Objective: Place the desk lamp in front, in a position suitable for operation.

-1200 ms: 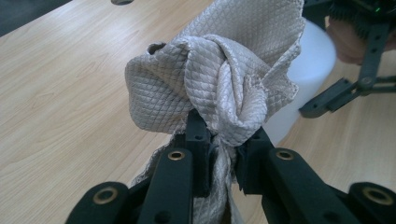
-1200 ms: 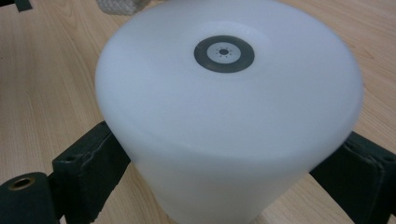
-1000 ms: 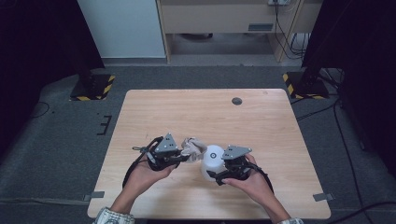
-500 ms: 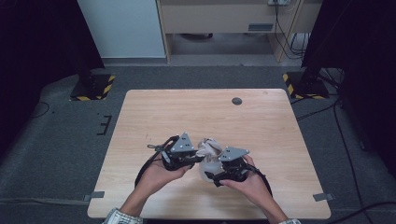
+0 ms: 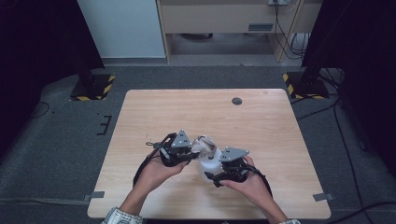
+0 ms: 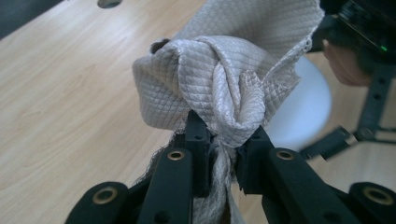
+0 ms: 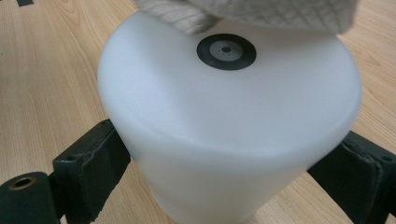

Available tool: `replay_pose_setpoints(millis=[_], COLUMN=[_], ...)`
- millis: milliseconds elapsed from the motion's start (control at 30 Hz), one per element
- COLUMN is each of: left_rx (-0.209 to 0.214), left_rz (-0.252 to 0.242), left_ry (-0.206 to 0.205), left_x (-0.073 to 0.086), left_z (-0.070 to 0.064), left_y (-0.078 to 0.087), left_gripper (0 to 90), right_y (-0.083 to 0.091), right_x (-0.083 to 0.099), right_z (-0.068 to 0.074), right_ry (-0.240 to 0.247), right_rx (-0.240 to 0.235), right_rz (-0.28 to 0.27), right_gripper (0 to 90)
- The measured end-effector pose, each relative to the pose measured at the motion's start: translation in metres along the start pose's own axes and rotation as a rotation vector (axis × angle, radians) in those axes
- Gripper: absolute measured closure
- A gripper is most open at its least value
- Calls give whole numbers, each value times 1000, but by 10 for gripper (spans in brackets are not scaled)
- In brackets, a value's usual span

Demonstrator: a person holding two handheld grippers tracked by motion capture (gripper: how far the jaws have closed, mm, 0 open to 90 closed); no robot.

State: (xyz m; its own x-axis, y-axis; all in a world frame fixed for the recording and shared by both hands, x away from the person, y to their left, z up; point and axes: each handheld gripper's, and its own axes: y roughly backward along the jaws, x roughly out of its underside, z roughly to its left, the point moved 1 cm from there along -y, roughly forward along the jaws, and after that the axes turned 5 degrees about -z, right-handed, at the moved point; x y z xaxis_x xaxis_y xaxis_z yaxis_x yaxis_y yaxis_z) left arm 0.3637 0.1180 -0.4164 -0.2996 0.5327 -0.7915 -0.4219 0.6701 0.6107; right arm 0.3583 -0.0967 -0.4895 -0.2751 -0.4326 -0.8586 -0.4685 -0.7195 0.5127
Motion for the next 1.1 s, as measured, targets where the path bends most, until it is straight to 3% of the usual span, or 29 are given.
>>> replay_pose_setpoints(millis=[167, 200, 433, 567, 767, 933, 1000, 1100], left_rx=[72, 71, 83, 55, 54, 87, 141, 139], left_rz=[8, 3, 5, 22, 26, 50, 36, 26], left_ry=[-52, -62, -40, -39, -22, -37, -19, -35], left_x=[-6, -8, -19, -24, -19, -15, -16, -20], left_z=[-15, -18, -15, -9, -6, -15, -17, -18], left_y=[-2, -6, -18, -24, -16, -7, -11, -18], left_gripper=[769, 768, 768, 768, 769, 768, 767, 766], right_y=[0, 0, 0, 0, 0, -1, -1, -1], right_x=[0, 0, 0, 1, 1, 0, 0, 0], right_z=[0, 0, -2, -3, -4, -4, -4, -4], right_ry=[-3, -3, -6, -11, -20, -22, -21, -22], right_rx=[-1, -1, -6, -13, -22, -33, -33, -32], right_rz=[-1, 0, -4, -9, -5, -2, -1, -4], right_gripper=[91, 91, 91, 91, 92, 92, 91, 91])
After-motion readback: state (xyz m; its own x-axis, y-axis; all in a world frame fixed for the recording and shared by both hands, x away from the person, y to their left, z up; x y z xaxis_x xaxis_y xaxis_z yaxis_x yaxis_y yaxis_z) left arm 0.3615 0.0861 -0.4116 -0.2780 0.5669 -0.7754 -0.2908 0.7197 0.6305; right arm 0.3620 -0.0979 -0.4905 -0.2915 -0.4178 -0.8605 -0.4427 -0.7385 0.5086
